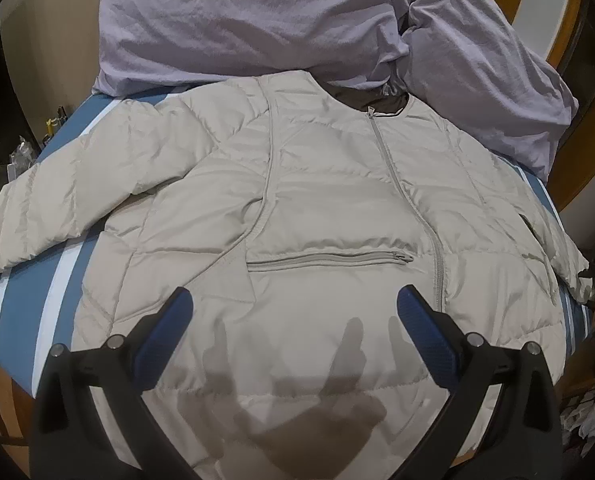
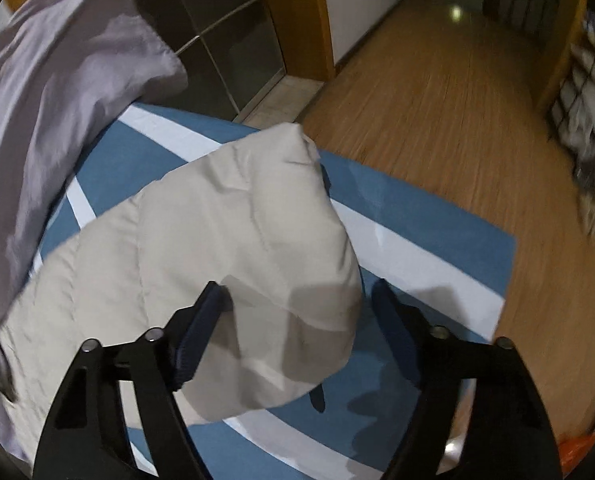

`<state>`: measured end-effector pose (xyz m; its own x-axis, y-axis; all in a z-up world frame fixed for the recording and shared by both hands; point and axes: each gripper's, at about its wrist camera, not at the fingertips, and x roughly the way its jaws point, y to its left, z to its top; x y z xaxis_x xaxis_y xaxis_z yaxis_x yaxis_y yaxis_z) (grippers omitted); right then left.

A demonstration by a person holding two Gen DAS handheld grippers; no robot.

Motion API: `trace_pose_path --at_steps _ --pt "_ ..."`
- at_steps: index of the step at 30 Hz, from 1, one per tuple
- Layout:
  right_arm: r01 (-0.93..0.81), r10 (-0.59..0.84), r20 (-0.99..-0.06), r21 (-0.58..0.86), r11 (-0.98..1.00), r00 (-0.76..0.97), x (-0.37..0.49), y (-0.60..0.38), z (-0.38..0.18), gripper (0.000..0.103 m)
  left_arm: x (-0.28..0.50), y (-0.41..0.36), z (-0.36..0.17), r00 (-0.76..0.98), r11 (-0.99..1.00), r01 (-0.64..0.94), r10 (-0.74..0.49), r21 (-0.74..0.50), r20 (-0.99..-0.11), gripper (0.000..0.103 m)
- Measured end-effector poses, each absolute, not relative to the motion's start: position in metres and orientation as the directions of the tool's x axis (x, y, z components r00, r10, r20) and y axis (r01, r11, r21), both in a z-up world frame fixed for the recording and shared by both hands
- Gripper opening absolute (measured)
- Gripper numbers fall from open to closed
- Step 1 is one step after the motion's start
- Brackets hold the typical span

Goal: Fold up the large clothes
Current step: 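Grasp the cuff of the jacket sleeve with the right gripper, then carry the sleeve across the jacket body toward the collar, open right gripper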

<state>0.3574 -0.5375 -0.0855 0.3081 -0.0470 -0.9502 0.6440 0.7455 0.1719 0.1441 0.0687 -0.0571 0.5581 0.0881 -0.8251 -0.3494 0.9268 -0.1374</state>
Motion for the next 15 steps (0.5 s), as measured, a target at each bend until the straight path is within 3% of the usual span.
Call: trace_pose_path --at_steps 4,6,8,15 --pt "0.606 -0.053 -0.943 0.166 0.778 0.327 0.358 -0.526 -0.086 0.048 0.148 0.070 -0.061 0.551 0.927 -0.348 0.078 -0.144 -0.831 0.101" --pt "0.590 -0.057 -0.941 0.162 0.791 0.334 0.361 -0.522 -0.082 0.029 0.148 0.071 -0.062 0.549 0.927 -0.346 0.074 -0.147 -0.833 0.101" --pt "0.576 -0.083 -0.936 0.139 0.806 0.342 0.366 -0.517 -0.073 0.020 0.149 0.071 -0.063 0.548 0.927 -0.345 0.070 -0.149 -0.834 0.101" --pt "0.428 -0.152 -0.882 0.061 0.902 0.445 0.401 -0.462 -0.019 0.017 0.144 0.077 -0.065 0.557 0.920 -0.353 0.061 -0.170 -0.828 0.101"
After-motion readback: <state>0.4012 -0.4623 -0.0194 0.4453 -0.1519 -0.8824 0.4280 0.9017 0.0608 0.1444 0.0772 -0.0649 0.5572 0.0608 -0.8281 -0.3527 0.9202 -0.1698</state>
